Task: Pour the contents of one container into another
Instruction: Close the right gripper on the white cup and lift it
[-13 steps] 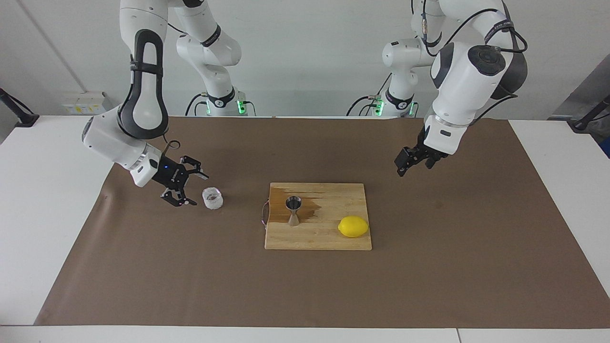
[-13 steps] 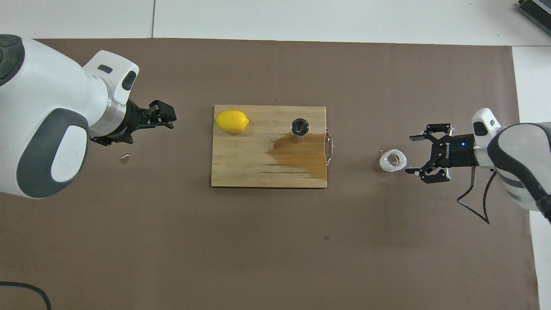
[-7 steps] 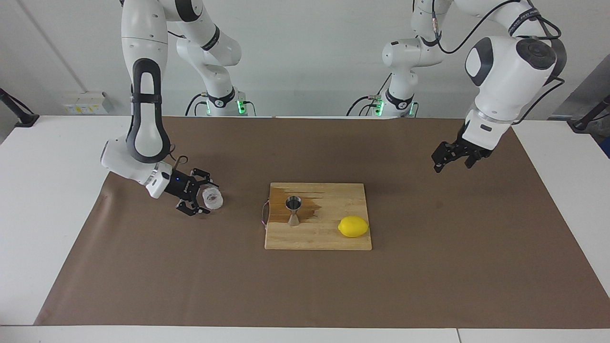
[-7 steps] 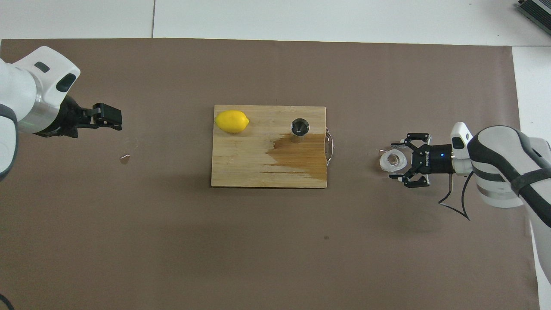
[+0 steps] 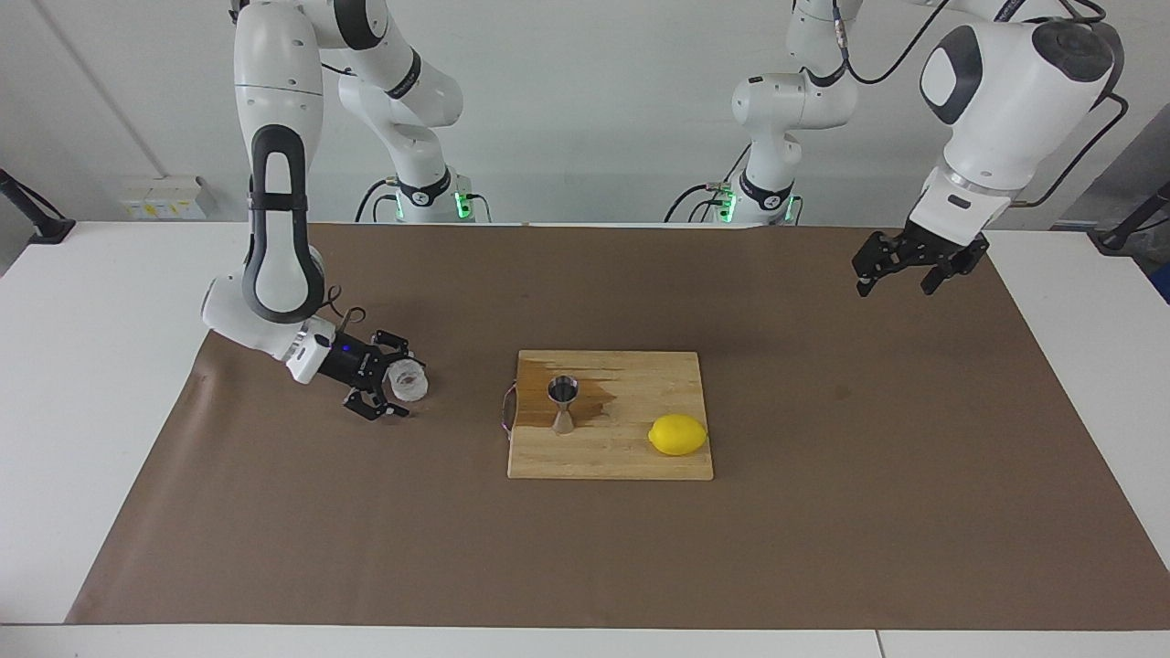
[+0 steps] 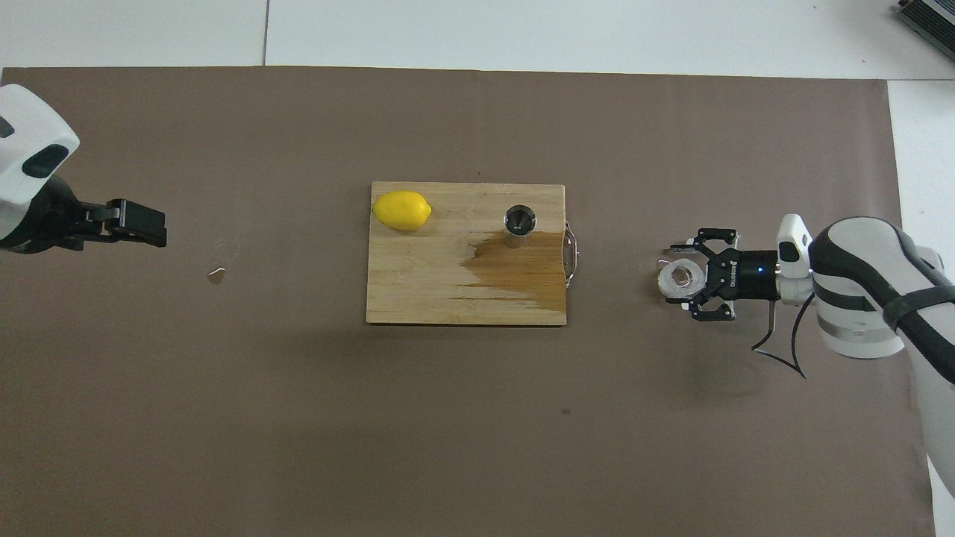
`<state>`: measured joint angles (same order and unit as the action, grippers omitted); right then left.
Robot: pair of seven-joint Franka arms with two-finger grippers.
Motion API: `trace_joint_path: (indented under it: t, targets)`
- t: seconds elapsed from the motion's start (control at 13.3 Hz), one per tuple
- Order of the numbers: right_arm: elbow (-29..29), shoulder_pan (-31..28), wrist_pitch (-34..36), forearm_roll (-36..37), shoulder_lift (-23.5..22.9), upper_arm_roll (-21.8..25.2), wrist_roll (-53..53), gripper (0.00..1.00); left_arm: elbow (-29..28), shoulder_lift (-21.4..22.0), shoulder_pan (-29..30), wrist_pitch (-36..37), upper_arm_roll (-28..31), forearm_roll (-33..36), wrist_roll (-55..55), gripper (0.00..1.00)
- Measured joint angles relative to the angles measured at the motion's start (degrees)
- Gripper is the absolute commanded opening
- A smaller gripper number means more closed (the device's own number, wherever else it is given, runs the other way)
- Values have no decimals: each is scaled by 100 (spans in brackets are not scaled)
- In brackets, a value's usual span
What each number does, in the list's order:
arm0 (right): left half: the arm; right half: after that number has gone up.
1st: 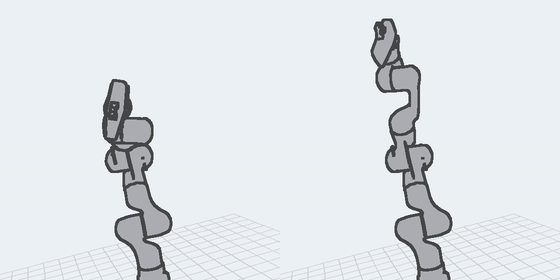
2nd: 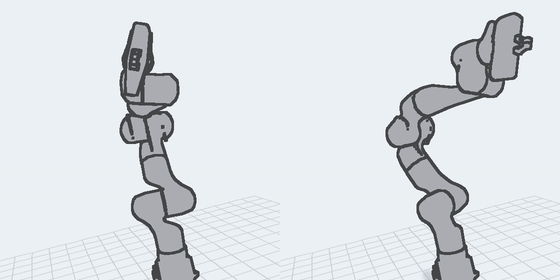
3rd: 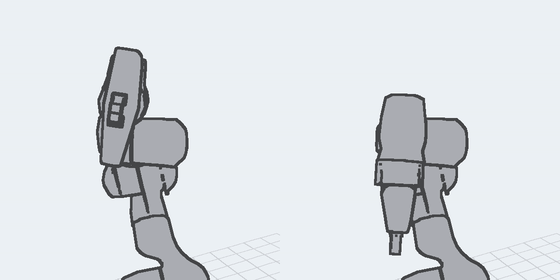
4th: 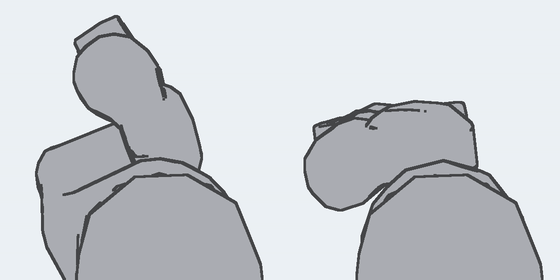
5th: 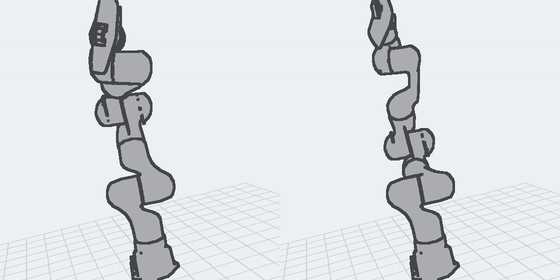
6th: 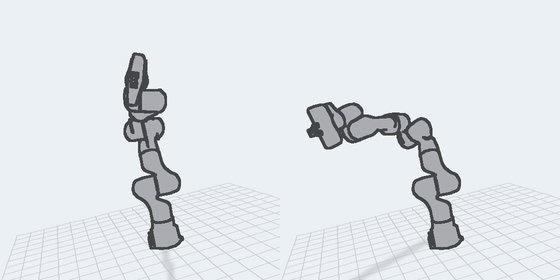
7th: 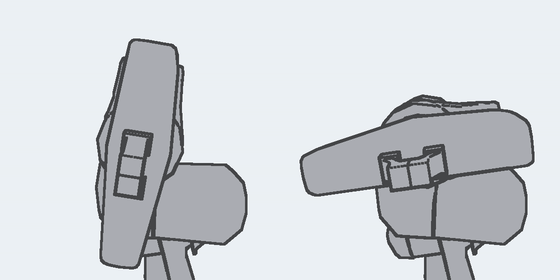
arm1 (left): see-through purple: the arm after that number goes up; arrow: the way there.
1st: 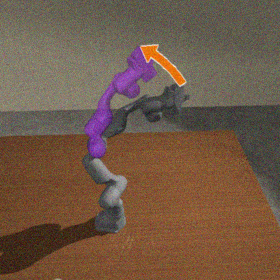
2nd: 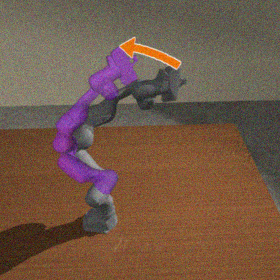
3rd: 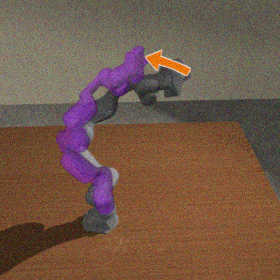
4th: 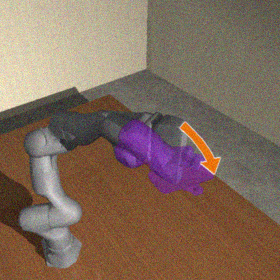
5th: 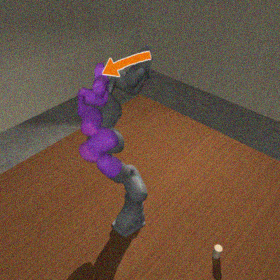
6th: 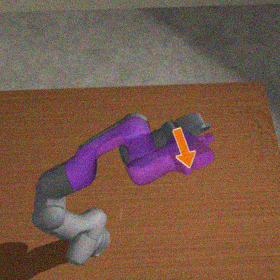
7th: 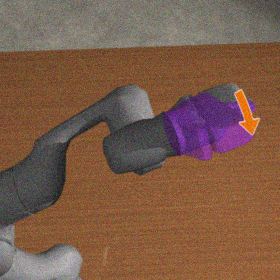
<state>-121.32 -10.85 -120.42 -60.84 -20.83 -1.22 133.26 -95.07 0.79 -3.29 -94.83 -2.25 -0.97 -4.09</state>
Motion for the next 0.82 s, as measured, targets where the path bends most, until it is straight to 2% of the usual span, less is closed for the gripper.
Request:
trace_joint_path:
  t: [0.07, 0.3, 0.6, 0.82]
  targets:
    - [0, 0, 0, 0, 0, 0, 1, 51, 67, 28, 1, 133, -1, 0, 3, 100]
    - [20, 0, 0, -9, 0, -3, 15, 42, 250, 37, 11, 499, -76, 51, 13, 100]
    - [120, 17, 0, -10, 5, -32, 28, 42, 331, 55, 28, 703, -97, 69, 12, 100]
    - [378, 351, -74, -9, 132, -49, -728, 42, 310, 55, 52, 731, -106, 69, 12, 100]
